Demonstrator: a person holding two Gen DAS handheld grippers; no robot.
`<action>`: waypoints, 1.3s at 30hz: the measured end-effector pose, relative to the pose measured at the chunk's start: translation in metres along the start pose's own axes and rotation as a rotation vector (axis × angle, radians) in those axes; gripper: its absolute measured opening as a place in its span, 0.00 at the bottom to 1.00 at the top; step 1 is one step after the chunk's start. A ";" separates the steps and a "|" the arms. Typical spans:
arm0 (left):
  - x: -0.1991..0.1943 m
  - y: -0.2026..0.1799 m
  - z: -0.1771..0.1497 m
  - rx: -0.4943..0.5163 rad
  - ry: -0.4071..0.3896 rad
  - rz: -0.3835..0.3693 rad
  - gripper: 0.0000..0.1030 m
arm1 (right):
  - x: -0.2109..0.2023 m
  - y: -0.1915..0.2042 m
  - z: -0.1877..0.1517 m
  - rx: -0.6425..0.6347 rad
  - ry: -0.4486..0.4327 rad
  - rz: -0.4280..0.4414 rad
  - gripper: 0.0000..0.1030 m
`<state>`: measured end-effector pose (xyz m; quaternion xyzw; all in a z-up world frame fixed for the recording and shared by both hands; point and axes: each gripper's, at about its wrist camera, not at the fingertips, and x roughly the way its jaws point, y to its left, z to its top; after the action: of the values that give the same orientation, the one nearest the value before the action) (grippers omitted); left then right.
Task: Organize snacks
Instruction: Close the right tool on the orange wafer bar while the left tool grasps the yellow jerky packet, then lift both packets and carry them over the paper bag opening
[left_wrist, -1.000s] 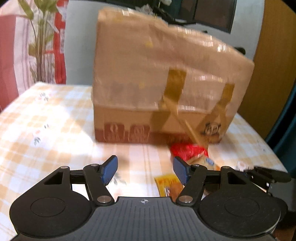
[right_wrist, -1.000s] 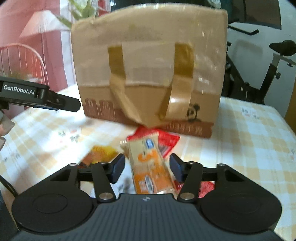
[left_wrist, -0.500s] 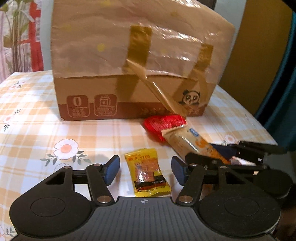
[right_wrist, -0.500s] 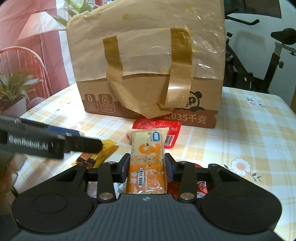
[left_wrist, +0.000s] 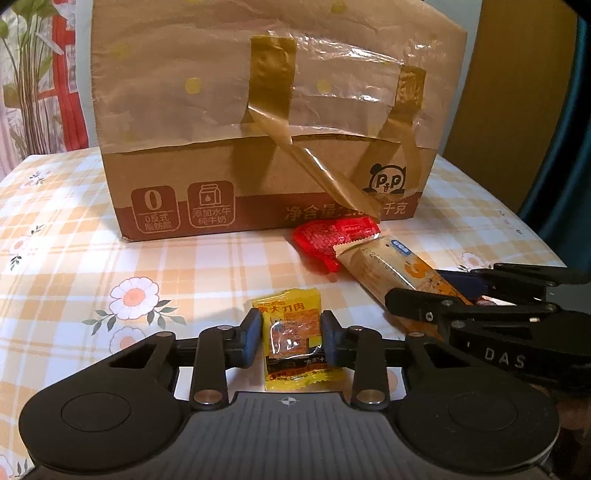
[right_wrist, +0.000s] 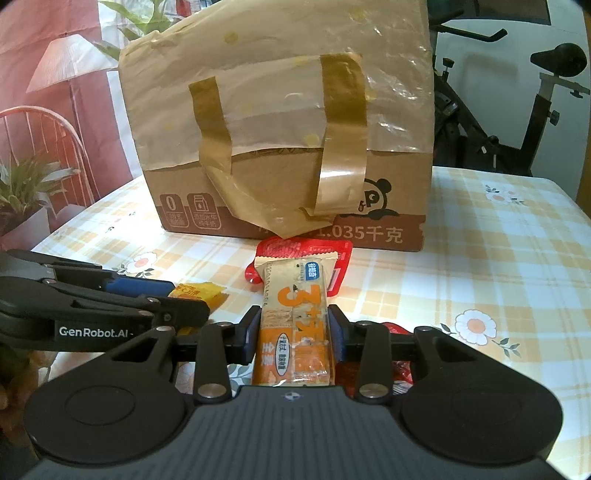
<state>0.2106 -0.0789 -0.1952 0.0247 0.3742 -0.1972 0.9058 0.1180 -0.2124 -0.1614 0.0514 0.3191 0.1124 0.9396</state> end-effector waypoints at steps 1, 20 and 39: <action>-0.002 0.001 -0.002 0.001 -0.002 -0.001 0.34 | 0.000 0.000 0.000 0.001 0.000 0.001 0.39; -0.026 0.011 -0.015 -0.060 -0.036 0.006 0.35 | -0.003 -0.001 -0.001 0.011 -0.009 0.031 0.39; -0.050 0.014 -0.008 -0.064 -0.100 0.021 0.35 | -0.012 0.009 -0.003 -0.066 -0.044 0.077 0.38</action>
<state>0.1780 -0.0477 -0.1682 -0.0102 0.3341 -0.1765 0.9258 0.1049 -0.2064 -0.1551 0.0350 0.2921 0.1577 0.9427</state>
